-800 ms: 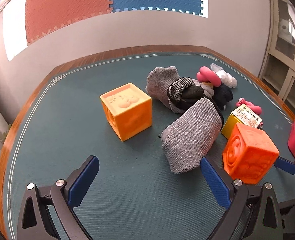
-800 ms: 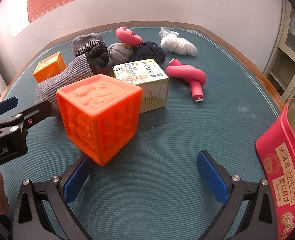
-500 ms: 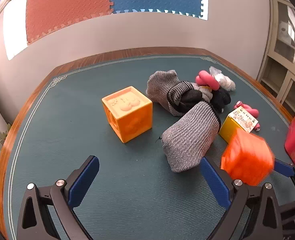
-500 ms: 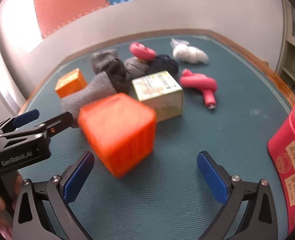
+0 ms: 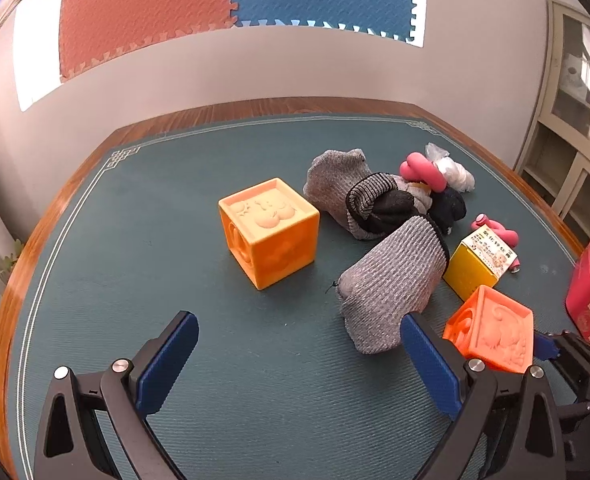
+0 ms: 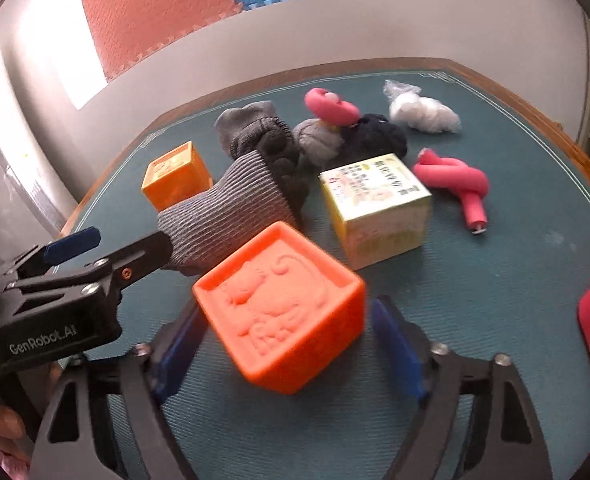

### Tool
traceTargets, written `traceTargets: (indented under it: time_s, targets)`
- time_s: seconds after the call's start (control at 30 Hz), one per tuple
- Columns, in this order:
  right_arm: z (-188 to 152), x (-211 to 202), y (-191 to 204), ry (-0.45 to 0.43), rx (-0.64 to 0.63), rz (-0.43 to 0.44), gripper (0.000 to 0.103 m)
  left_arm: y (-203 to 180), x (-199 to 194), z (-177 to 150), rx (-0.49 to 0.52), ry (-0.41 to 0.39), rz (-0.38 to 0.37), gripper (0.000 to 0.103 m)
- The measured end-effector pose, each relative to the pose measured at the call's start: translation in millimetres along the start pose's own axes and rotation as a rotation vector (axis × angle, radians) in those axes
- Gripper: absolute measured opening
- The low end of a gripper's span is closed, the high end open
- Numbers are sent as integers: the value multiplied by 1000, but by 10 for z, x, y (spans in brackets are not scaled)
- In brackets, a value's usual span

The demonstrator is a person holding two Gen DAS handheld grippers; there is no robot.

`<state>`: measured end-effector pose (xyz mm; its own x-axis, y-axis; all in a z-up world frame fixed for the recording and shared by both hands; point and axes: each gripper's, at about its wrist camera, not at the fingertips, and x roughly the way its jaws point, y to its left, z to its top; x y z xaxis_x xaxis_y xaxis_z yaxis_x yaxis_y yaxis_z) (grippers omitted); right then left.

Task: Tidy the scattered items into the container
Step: 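Move right gripper onto the bright orange cube while left gripper approaches grey sock, then close right gripper on the orange cube while left gripper grasps the grey sock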

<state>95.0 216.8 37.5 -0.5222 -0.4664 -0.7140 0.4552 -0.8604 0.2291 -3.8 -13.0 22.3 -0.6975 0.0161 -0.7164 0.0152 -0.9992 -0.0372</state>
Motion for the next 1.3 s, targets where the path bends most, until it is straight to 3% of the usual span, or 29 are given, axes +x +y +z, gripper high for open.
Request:
traceTargets:
  time_s: [0.6, 0.8, 1.07, 1.2, 1.3]
  targets:
    - [-79, -109, -28, -44, -13, -54, 79, 3, 35, -43, 12, -2, -8, 102]
    - [-173, -243, -182, -55, 8, -109, 79, -33, 47, -60, 12, 6, -72, 102]
    - [-230, -319, -299, -47, 33, -119, 79, -144, 13, -65, 25, -26, -187, 102]
    - [-257, -324, -305, -30, 24, -140, 76, -269, 102, -58, 66, -8, -232, 102]
    - [-262, -316, -374, -20, 55, -121, 76, -332, 178, -88, 81, 38, -226, 102]
